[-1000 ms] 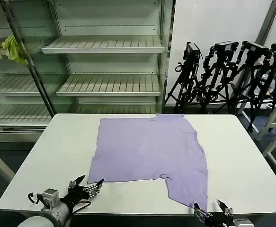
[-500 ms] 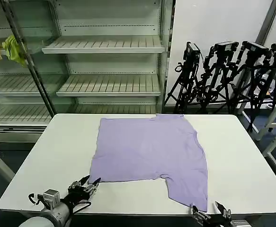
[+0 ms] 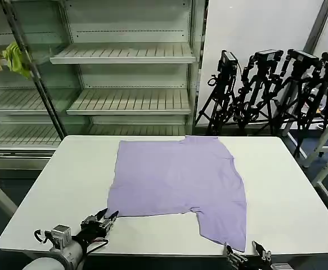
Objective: Fold and organize the clothes.
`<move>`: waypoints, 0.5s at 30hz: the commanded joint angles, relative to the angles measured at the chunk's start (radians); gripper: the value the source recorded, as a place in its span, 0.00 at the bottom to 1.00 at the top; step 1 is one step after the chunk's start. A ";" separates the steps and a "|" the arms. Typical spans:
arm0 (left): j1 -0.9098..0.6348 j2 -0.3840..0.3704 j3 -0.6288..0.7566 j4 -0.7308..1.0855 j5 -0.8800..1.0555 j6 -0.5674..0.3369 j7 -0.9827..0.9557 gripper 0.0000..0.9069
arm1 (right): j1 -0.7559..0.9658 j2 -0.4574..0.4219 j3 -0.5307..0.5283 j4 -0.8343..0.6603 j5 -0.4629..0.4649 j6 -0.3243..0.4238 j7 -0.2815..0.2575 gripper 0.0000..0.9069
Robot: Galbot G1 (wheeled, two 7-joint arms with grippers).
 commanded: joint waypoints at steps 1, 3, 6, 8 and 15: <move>0.000 0.000 0.000 -0.001 0.000 0.001 0.000 0.27 | -0.002 -0.001 -0.004 -0.007 0.008 -0.005 0.004 0.54; 0.001 0.000 -0.001 -0.001 0.002 0.001 0.001 0.22 | -0.001 0.000 -0.007 -0.009 0.004 -0.007 -0.001 0.43; 0.002 -0.001 -0.001 -0.002 0.005 0.001 0.003 0.18 | -0.001 0.001 -0.010 -0.011 0.001 -0.010 -0.005 0.31; 0.003 -0.001 -0.002 -0.002 0.005 0.001 0.004 0.11 | -0.002 0.001 -0.009 -0.011 0.000 -0.011 -0.007 0.11; 0.004 -0.001 -0.006 -0.004 0.008 0.000 0.007 0.01 | -0.013 0.004 -0.009 -0.010 -0.008 -0.011 -0.014 0.00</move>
